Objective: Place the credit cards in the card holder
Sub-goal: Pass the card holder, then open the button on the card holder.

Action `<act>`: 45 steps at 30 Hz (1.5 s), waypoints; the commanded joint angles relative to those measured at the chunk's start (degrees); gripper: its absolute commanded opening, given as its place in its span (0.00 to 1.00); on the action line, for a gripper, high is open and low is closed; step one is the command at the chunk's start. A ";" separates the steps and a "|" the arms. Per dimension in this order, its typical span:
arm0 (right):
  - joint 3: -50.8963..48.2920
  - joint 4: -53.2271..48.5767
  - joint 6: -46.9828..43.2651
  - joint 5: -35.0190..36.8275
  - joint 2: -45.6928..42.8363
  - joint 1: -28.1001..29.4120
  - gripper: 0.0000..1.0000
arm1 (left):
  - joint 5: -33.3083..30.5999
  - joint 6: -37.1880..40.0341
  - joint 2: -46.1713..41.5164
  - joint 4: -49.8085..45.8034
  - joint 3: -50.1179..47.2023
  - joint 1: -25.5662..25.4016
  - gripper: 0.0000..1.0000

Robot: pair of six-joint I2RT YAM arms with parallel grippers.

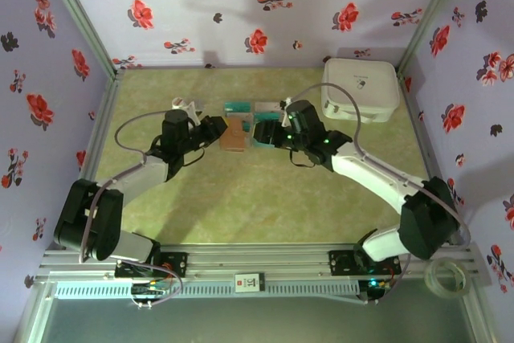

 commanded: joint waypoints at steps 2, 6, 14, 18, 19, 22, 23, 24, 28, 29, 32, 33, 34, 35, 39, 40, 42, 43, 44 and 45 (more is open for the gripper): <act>4.72 -4.74 -7.45 3.68 4.34 3.22 0.67 | 1.36 1.56 -1.14 -1.35 0.95 -0.69 0.00; 6.92 -4.40 -8.20 4.76 6.84 5.17 0.67 | 1.36 -0.61 -0.96 0.04 0.69 -1.00 0.00; 8.84 -3.14 -8.41 5.43 9.37 6.68 0.68 | 1.31 -2.37 -0.35 1.71 0.60 -2.40 0.00; 9.08 -2.51 -8.09 5.58 10.06 6.85 0.67 | 1.36 -2.66 0.03 1.95 0.92 -2.95 0.00; 8.97 -2.25 -7.88 6.07 10.39 6.81 0.67 | 1.34 -2.65 0.04 1.90 1.09 -3.15 0.00; 8.08 -0.62 -7.07 8.18 11.00 6.82 0.67 | 1.22 -2.65 0.09 1.88 1.28 -3.52 0.00; 7.90 -0.19 -6.89 8.92 11.38 6.84 0.67 | 1.13 -2.66 0.09 1.90 1.31 -3.60 0.00; 7.88 -0.25 -6.80 9.73 11.68 6.86 0.66 | 1.10 -2.65 0.05 1.90 1.29 -3.63 0.00; 6.27 -1.00 -6.47 14.34 12.37 6.77 0.61 | 0.79 -2.57 -0.20 1.84 1.04 -3.75 0.00; 5.70 -1.62 -6.44 15.18 12.32 6.81 0.60 | 0.59 -2.41 -0.26 1.74 0.87 -3.72 0.00; 2.73 -2.67 -6.25 16.54 11.13 6.76 0.57 | 0.14 -2.05 -0.23 1.47 0.72 -3.79 0.00; 1.54 -3.11 -6.10 17.16 10.48 6.69 0.56 | 0.11 -1.97 -0.03 1.52 0.75 -3.70 0.00; 0.10 -4.01 -5.67 18.38 9.61 6.39 0.54 | 0.09 -1.95 0.09 1.55 0.77 -3.82 0.00; -1.35 -5.18 -4.97 19.83 8.56 6.09 0.53 | 0.10 -1.87 0.24 1.55 0.89 -3.78 0.00; -8.44 -6.19 -2.52 20.79 2.57 3.00 0.52 | 0.13 -1.50 0.90 1.22 1.44 -3.78 0.00; -10.28 -5.22 -1.81 19.50 0.59 2.13 0.52 | 0.09 -1.19 1.05 1.05 1.61 -3.79 0.00; -12.24 -3.62 -0.93 17.21 -2.47 1.22 0.52 | 0.12 -0.99 1.29 0.76 1.81 -3.78 0.00; -12.59 -3.20 -0.66 15.98 -3.51 1.02 0.52 | 0.11 -0.75 1.44 0.69 1.90 -3.79 0.00; -12.61 -2.89 -0.44 15.09 -4.13 0.97 0.53 | 0.13 -0.57 1.40 0.59 1.90 -3.79 0.00; -12.40 -2.42 -0.21 13.71 -4.56 0.97 0.53 | 0.12 -0.43 1.49 0.45 1.99 -3.80 0.00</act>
